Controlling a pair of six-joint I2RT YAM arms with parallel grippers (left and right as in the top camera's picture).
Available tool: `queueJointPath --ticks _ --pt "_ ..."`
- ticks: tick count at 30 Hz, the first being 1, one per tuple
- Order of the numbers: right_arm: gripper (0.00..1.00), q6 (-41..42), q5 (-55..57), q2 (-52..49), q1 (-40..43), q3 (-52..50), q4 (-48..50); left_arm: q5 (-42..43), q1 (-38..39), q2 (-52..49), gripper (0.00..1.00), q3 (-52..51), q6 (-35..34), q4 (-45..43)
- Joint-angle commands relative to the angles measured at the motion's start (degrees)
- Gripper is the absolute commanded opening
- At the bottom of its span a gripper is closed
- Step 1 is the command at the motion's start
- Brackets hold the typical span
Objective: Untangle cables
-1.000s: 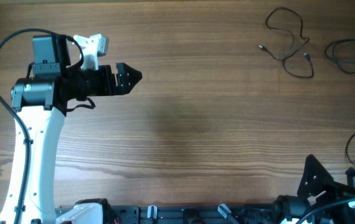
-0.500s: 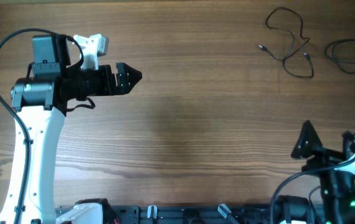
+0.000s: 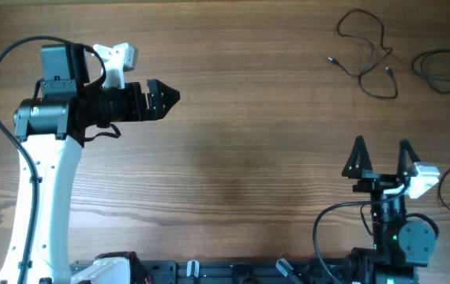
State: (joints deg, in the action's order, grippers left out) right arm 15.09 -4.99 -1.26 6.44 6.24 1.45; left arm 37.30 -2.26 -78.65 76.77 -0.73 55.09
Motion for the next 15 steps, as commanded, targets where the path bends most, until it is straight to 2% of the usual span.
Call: queueJointPath --ticks 1,15 --pt "1.0 0.5 -1.1 1.0 0.0 -2.9 2.4 -0.3 -0.1 0.2 1.0 0.0 0.3 -0.1" --pt "1.0 0.3 0.4 1.1 -0.2 -5.9 1.5 -0.3 -0.1 0.2 1.0 0.0 0.3 -0.2"
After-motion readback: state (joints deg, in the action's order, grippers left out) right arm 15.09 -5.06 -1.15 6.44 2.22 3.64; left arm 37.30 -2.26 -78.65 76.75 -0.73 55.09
